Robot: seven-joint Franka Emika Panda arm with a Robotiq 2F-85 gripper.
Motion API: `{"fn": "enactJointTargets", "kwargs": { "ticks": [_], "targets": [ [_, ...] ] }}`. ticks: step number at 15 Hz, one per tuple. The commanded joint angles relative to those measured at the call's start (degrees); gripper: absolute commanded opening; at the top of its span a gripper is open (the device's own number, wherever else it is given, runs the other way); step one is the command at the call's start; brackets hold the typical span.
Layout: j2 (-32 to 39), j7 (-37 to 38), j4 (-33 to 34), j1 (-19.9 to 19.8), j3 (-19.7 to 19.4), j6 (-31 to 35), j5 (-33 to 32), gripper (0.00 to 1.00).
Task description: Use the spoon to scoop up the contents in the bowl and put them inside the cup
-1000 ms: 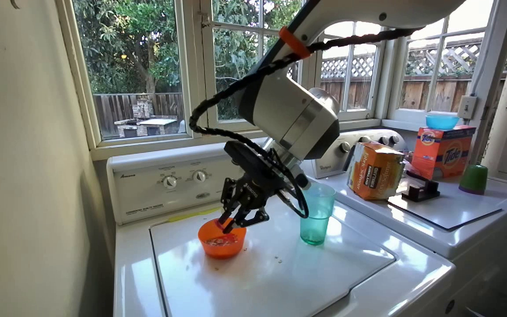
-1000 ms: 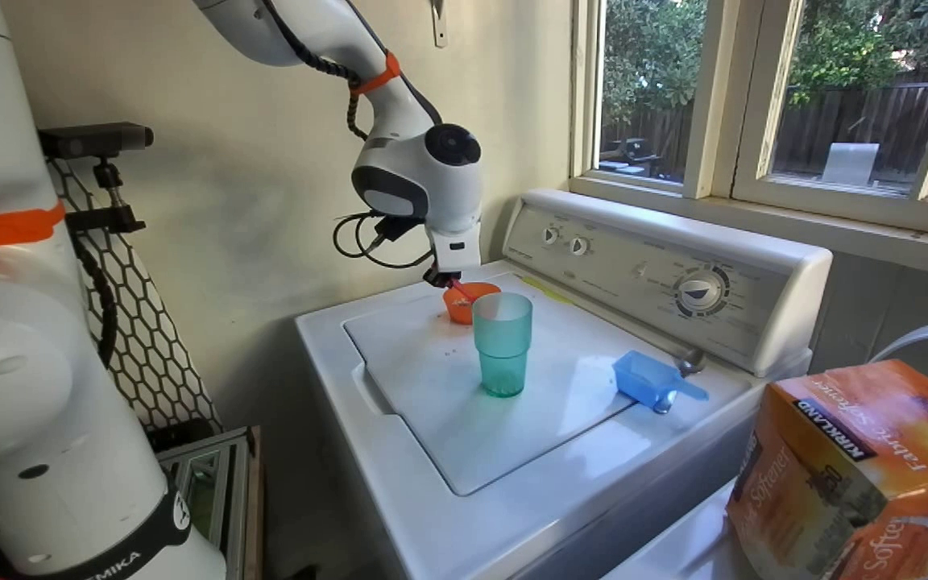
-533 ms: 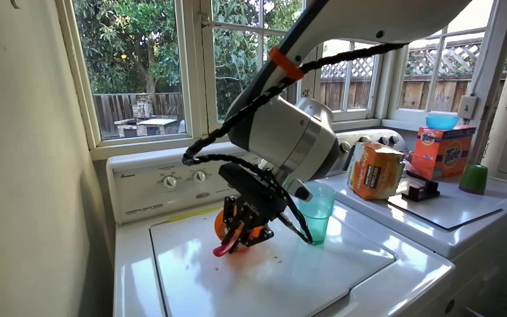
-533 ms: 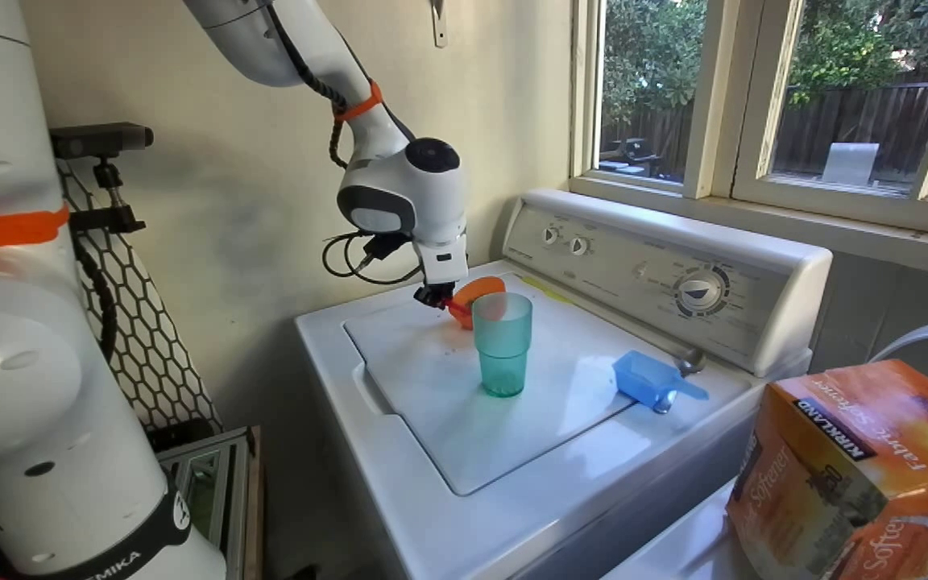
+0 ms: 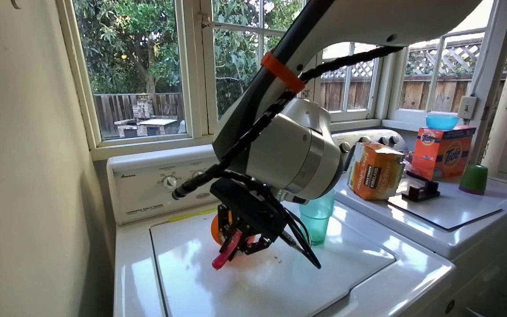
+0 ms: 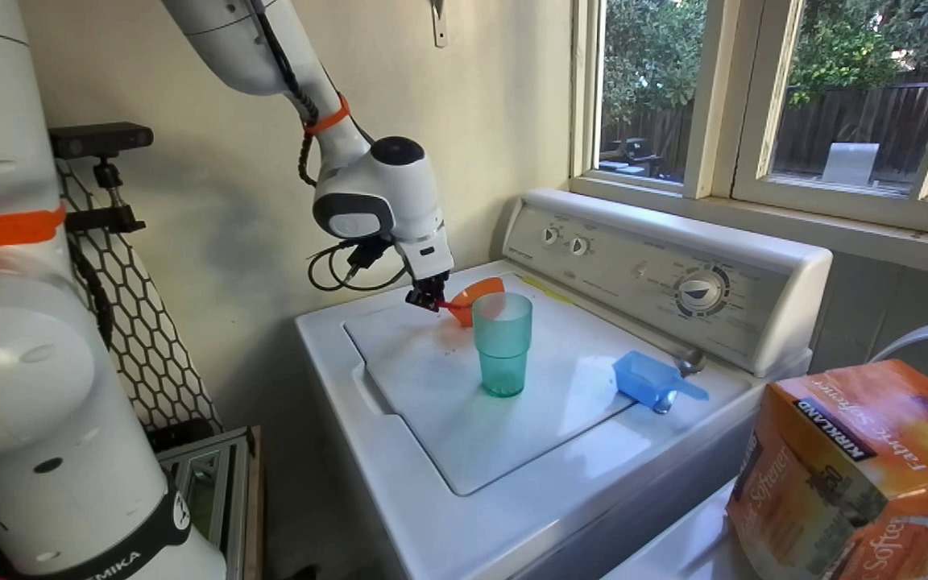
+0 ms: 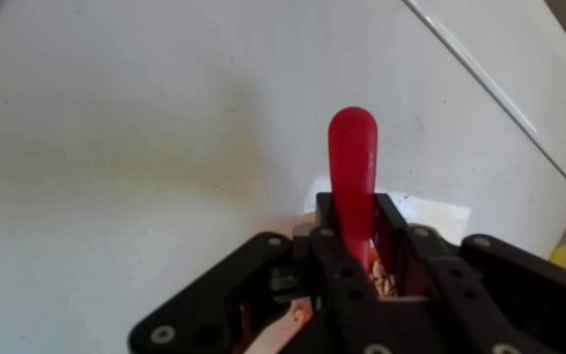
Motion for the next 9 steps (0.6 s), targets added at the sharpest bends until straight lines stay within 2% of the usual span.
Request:
{"fn": "enactJointTargets", "kwargs": {
  "ticks": [1,6,9],
  "targets": [
    [-1.9,2.9,-2.2,1.9,-0.7,3.7,-5.0,0.06],
    [-2.8,4.4,-2.5,3.0,-2.3,6.1,-10.4,0.06],
    [-3.6,7.2,-4.0,4.0,-4.5,7.3,-16.1,0.06]
  ]
}}
